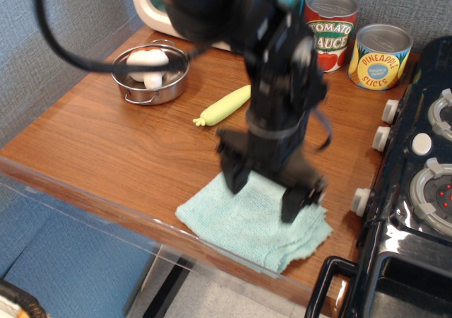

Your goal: Move the towel to the front right edge of the table

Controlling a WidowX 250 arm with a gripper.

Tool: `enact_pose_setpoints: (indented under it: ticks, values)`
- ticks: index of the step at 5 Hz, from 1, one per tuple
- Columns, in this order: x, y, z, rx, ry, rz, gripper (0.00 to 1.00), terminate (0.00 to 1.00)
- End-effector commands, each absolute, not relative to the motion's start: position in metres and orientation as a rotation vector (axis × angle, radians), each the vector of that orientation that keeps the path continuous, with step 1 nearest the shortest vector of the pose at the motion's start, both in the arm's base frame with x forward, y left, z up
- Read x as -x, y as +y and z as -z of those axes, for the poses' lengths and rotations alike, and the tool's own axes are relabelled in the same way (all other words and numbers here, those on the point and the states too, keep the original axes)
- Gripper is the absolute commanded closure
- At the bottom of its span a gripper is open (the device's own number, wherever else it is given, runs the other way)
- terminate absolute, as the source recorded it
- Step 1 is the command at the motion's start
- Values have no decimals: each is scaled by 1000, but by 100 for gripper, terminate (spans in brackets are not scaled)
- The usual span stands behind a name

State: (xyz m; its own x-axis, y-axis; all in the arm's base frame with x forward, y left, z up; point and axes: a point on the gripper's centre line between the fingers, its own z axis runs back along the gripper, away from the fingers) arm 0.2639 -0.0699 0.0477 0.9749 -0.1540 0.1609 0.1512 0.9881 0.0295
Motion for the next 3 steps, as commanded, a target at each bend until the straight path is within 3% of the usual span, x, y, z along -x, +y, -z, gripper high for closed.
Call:
enact_pose_setpoints:
  ticks: [1,2,3]
  values:
    - [-282,-71,-106,38,-281,81,0,0]
    - [-284,-66,-107,37,-210,105,0,0]
    - [-284,-66,-107,37,-210,105,0,0]
